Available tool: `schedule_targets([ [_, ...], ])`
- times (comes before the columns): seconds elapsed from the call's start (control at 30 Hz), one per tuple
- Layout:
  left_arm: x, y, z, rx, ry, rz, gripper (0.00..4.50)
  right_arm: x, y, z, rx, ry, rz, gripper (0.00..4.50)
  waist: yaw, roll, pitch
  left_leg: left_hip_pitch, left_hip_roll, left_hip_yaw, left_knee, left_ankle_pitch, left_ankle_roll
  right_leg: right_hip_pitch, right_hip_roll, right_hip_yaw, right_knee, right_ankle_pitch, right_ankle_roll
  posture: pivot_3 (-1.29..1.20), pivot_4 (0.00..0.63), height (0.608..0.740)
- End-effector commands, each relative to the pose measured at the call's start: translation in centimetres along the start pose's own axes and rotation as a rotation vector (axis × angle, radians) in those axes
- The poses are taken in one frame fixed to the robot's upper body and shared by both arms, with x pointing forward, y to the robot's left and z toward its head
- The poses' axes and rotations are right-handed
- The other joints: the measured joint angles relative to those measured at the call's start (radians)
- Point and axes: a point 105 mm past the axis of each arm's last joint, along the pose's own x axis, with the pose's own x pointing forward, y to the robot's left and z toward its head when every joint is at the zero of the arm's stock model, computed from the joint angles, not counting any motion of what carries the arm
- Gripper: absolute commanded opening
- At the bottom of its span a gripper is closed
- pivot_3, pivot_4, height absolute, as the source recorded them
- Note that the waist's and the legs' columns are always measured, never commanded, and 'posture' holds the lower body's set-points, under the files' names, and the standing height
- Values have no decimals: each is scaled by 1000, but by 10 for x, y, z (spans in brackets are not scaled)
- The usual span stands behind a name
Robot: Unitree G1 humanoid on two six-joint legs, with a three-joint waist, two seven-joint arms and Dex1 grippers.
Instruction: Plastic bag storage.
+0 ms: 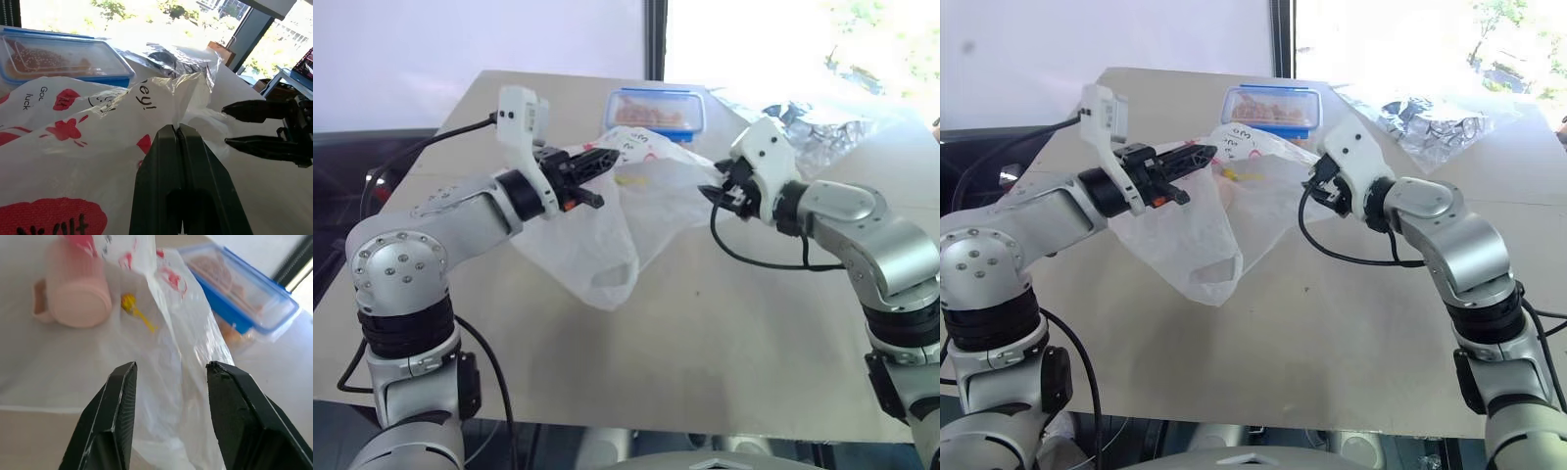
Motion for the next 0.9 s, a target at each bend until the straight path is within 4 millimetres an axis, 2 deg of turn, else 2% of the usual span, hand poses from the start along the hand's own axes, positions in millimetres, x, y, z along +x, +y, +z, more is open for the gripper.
schedule_targets([
  [0.03, -5, -8, 9, 53, -39, -22, 0, 9, -11, -17, 34, 63, -68, 2272, 0, 0, 0, 0, 0, 0, 0, 0, 0, 0, 0, 0, 0, 0, 0, 0, 150, 740],
  [0.07, -5, -9, 7, 58, -34, -28, 0, 15, -14, -24, 57, 86, -85, 2272, -2, -1, 0, 0, 0, 0, 0, 0, 0, 0, 0, 0, 0, 0, 0, 0, 150, 740],
  [0.13, -5, -10, 5, 77, -29, -28, 0, 24, -19, -35, 46, 117, -111, 1730, -2, -1, 0, 0, 0, 1, 0, 0, 0, 0, 1, 1, 0, 0, 0, 0, 150, 740],
  [0.2, -6, -11, 7, 76, -40, -35, 0, 28, -20, -36, 50, 119, -110, 926, -1, 0, 0, 0, 0, 0, 0, 0, 0, 0, 2, 1, 0, 0, 0, 0, 150, 740],
  [0.27, -7, -15, 14, 71, -122, -70, 0, 29, -20, -32, 72, 100, -98, 139, 1, 0, 0, 0, 0, 0, 0, 0, 0, 0, 2, 2, 0, 0, 0, 0, 150, 740],
  [0.33, -9, -20, 8, 42, -94, -149, 0, 29, -19, -28, 97, 79, -83, 139, -1, 0, 0, 0, 0, 0, 0, 0, 0, 0, 2, 2, -1, 0, 0, 0, 150, 740],
  [0.37, -18, -31, 10, 12, -104, -245, 0, 30, -19, -25, 108, 67, -78, 139, -3, 0, 0, 0, 1, 0, 0, 0, 0, 0, 2, 2, -1, 0, 0, 0, 150, 740],
  [0.4, -25, -38, 9, -13, -93, -305, 536, 30, -19, -22, 120, 54, -73, 0, -3, 0, 0, 0, 1, 0, 0, 0, 0, 0, 2, 2, -1, 0, 0, 0, 150, 740],
  [0.47, -41, -45, 12, -69, -85, -374, 1204, 29, -19, -13, 161, 18, -54, 0, -7, 0, 0, -1, 1, 0, 0, 0, 0, -1, 2, 2, -1, 0, 0, 0, 150, 740],
  [0.5, -46, -45, 13, -95, -81, -382, 1815, 29, -18, -10, 177, 6, -46, 0, -10, 0, 0, 0, 2, 0, 0, 0, 0, -1, 2, 2, -1, 0, 0, 0, 150, 740],
  [0.53, -58, -48, 14, -137, -65, -422, 2316, 29, -19, -7, 186, -3, -43, 0, -12, 0, 0, 0, 2, 0, 0, 0, 0, -1, 2, 2, -1, 0, 0, 0, 150, 740],
  [0.57, -73, -53, 13, -179, -39, -478, 2441, 29, -19, -6, 188, -6, -42, 0, -17, 0, 0, 0, 2, -1, 0, 0, 0, -1, 2, 2, -1, 0, 0, 0, 150, 740],
  [0.6, -85, -56, 12, -203, -15, -516, 3068, 29, -19, -6, 186, -6, -41, 0, -23, 0, 0, 0, 2, -1, 0, 0, 0, -1, 2, 2, -1, 0, 0, 0, 150, 740],
  [0.63, -95, -58, 10, -219, 10, -536, 3413, 30, -19, -6, 183, -6, -39, 0, -27, 0, 0, 0, 2, 0, 0, 0, 0, -1, 2, 2, 0, 0, 0, 0, 150, 740],
  [0.73, -116, -66, -12, -215, 158, -541, 3413, 31, -15, -6, 178, -4, -24, 0, -23, 0, 0, 0, 2, 0, 0, 0, 0, -1, 2, 2, 0, 0, 0, 0, 150, 740],
  [0.83, -131, -82, -60, -177, 395, -512, 3413, 32, -10, -6, 177, -6, -10, 0, -19, 1, 0, 0, 2, 0, -1, 0, 0, 0, 2, 1, -2, 0, 0, 0, 150, 740],
  [0.9, -131, -80, -83, -123, 468, -450, 3413, 33, -8, -6, 178, -7, -2, 0, -19, 1, 0, 0, 1, 0, -1, 0, 0, 0, 2, 2, -3, 0, 0, 0, 150, 740],
])
